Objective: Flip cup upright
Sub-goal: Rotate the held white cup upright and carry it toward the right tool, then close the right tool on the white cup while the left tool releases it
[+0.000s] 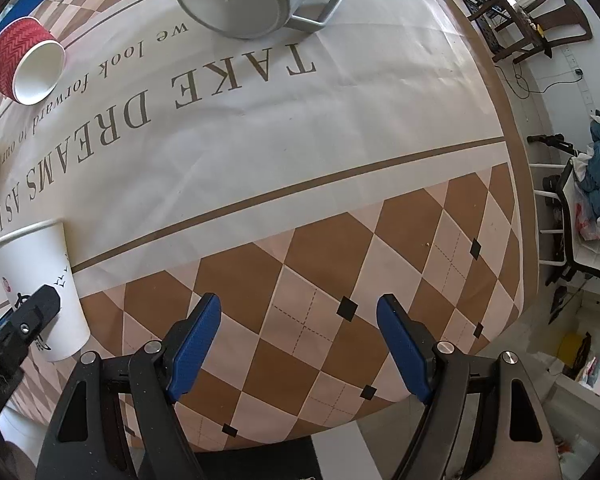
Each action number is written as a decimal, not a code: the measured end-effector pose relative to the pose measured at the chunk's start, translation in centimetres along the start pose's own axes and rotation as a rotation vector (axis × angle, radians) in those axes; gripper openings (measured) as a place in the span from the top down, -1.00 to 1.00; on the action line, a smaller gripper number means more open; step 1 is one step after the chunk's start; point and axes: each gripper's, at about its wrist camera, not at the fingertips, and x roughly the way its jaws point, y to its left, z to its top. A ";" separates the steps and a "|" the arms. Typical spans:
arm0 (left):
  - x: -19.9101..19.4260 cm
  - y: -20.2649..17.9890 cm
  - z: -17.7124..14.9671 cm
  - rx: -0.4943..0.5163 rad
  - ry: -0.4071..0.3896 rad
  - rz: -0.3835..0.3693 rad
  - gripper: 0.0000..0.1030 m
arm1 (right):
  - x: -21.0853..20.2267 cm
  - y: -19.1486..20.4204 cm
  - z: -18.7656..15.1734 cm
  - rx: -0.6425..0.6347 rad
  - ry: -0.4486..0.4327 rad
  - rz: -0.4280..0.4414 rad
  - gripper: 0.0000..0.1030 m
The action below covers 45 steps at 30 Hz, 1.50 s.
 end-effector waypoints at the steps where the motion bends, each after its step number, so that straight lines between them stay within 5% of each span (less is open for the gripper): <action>1: 0.1 -0.1 0.0 0.002 0.000 0.003 -0.41 | 0.0 -0.2 0.1 0.001 -0.001 0.001 -0.59; 11: -1.3 -0.2 0.3 0.014 -0.040 0.007 -0.65 | -1.7 0.7 -1.0 0.014 -0.005 -0.004 -0.59; 18: -4.0 0.8 0.1 0.030 -0.087 0.020 -0.66 | -2.9 1.2 -1.6 0.027 -0.008 0.006 -0.59; 28: -8.4 5.5 -1.8 0.098 -0.249 0.301 -0.66 | -5.9 2.0 -2.4 0.014 -0.028 0.112 -0.59; 32: -7.2 8.8 -2.9 0.062 -0.221 0.357 -0.66 | -7.3 3.8 -2.7 -0.020 -0.024 0.209 -0.59; 38: -4.4 12.2 -4.2 -0.027 -0.153 0.342 -0.66 | -8.0 7.9 -2.5 -0.086 0.012 0.316 -0.59; 45: -2.7 13.6 -5.1 -0.059 -0.119 0.334 -0.66 | -7.7 13.0 -2.3 -0.176 0.031 0.246 -0.59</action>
